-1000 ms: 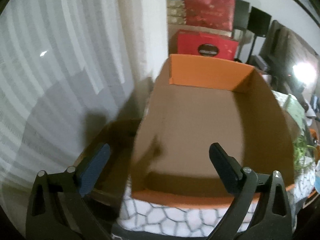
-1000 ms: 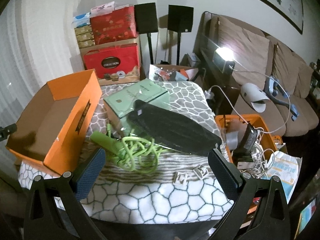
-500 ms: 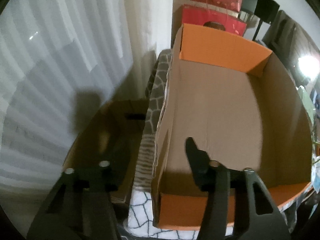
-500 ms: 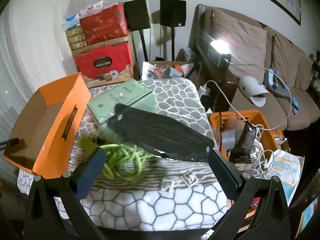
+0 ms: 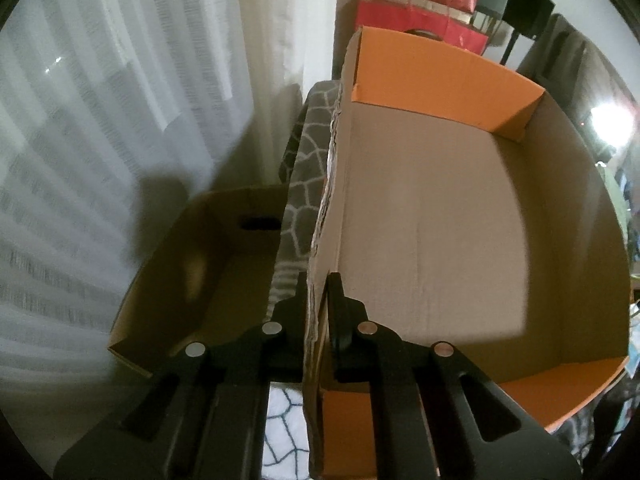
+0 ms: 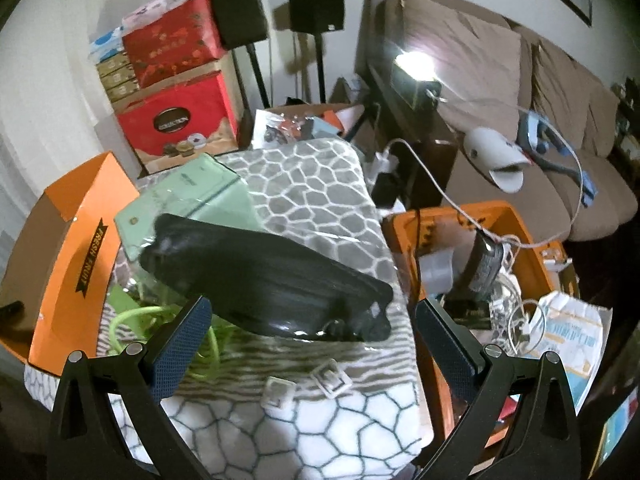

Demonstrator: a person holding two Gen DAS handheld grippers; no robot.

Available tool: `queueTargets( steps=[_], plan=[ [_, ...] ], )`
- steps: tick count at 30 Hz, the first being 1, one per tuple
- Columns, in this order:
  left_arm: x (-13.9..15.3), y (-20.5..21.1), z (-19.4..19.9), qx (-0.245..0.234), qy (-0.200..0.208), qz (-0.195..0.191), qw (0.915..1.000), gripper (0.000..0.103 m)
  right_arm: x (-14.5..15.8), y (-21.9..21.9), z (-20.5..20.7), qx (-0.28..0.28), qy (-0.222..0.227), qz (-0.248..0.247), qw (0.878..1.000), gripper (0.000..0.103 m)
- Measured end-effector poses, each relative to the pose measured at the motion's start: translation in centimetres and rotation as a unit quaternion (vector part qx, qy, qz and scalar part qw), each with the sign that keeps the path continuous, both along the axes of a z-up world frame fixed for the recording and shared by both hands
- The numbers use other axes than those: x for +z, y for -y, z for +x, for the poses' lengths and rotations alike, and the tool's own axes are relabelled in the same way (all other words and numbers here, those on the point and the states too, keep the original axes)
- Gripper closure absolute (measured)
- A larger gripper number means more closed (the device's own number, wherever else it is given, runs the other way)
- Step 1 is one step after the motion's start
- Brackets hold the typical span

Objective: Organize objects
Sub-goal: 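Grasp the small white plug adapter on the blanket with the right gripper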

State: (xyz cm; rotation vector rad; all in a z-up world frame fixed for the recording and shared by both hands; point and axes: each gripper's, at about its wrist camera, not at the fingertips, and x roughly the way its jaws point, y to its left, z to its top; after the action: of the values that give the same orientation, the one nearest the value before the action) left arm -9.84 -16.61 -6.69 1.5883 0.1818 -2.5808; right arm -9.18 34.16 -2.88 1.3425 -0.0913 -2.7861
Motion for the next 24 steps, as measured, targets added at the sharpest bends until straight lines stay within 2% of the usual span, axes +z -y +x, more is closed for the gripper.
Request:
queueTargets(
  steps=[4, 7, 12, 16, 22, 24],
  plan=[
    [0.0, 0.0, -0.1, 0.000, -0.001, -0.003, 1.0000, 0.096, -1.2, -1.3, 1.0, -0.008, 0.016, -0.009, 1.000, 0.001],
    [-0.1, -0.1, 0.0, -0.001, -0.004, -0.004, 1.0000, 0.096, -2.4, -1.8, 1.8, -0.007, 0.032, -0.006, 0.999, 0.008],
    [-0.2, 0.0, -0.1, -0.001, -0.005, 0.001, 1.0000, 0.096, -3.9, -2.0, 1.8, -0.002, 0.052, -0.003, 0.999, 0.026],
    [-0.2, 0.1, -0.2, -0.002, -0.005, 0.001, 1.0000, 0.096, -4.6, -1.9, 1.6, 0.002, 0.060, 0.002, 0.998, 0.033],
    [-0.2, 0.1, -0.2, -0.002, -0.004, 0.002, 1.0000, 0.096, -6.1, -1.4, 1.1, 0.018, 0.079, 0.013, 0.997, 0.049],
    [-0.2, 0.2, -0.2, -0.002, -0.005, 0.002, 1.0000, 0.096, -6.7, -1.2, 1.0, 0.024, 0.085, 0.016, 0.996, 0.059]
  ],
)
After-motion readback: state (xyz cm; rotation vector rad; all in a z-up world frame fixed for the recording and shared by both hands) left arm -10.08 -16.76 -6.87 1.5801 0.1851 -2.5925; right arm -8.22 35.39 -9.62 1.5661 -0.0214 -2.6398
